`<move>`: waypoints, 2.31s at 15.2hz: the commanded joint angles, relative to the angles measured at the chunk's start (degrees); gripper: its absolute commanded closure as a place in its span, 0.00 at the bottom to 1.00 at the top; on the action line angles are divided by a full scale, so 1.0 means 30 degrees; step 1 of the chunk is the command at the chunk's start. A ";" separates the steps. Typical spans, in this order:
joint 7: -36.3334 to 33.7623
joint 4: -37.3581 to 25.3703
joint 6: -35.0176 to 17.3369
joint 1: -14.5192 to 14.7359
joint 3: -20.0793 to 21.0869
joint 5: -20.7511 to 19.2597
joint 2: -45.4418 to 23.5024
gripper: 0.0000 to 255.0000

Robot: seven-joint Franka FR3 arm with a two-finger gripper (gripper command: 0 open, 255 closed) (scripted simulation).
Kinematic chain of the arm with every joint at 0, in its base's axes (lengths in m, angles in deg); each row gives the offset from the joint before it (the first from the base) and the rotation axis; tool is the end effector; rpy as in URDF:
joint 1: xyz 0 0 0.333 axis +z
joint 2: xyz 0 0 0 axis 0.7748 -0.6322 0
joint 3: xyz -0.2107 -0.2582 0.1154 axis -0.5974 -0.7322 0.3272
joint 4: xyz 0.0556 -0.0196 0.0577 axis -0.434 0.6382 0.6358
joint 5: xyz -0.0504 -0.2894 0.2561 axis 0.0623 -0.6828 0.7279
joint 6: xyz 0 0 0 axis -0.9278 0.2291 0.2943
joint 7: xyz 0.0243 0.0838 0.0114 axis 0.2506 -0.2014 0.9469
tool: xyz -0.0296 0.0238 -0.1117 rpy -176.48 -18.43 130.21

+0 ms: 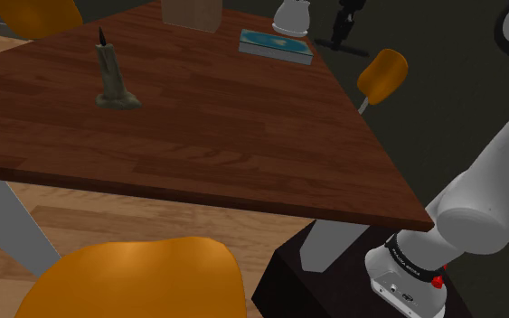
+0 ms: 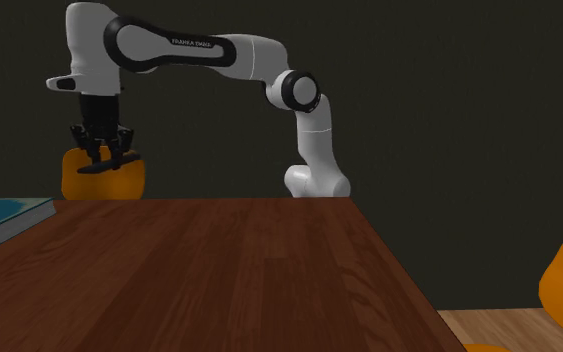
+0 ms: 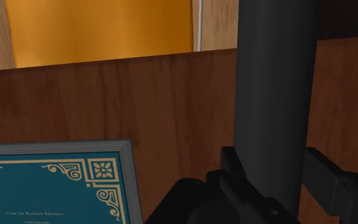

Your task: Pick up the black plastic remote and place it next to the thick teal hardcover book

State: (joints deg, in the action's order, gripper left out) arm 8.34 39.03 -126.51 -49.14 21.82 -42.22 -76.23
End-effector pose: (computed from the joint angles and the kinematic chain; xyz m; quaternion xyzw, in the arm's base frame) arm 0.5622 -0.1789 0.6517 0.9215 0.3863 0.0201 0.0349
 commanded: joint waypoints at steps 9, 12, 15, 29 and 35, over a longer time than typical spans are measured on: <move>0.0344 0.1636 -0.2110 -0.0173 -0.0111 0.0195 -0.0485 1.00; 0.0309 0.2528 -0.2911 -0.0142 -0.0096 0.0158 -0.0387 1.00; 0.0285 0.3362 -0.3696 -0.0120 -0.0084 0.0138 -0.0336 1.00; 0.0270 0.4334 -0.4666 -0.0104 -0.0071 0.0138 -0.0335 0.00; 0.0231 0.2579 -0.2783 -0.0092 -0.0074 0.0081 -0.0197 0.00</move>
State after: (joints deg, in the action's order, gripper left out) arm 8.87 48.82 -136.66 -49.29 21.66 -42.13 -76.49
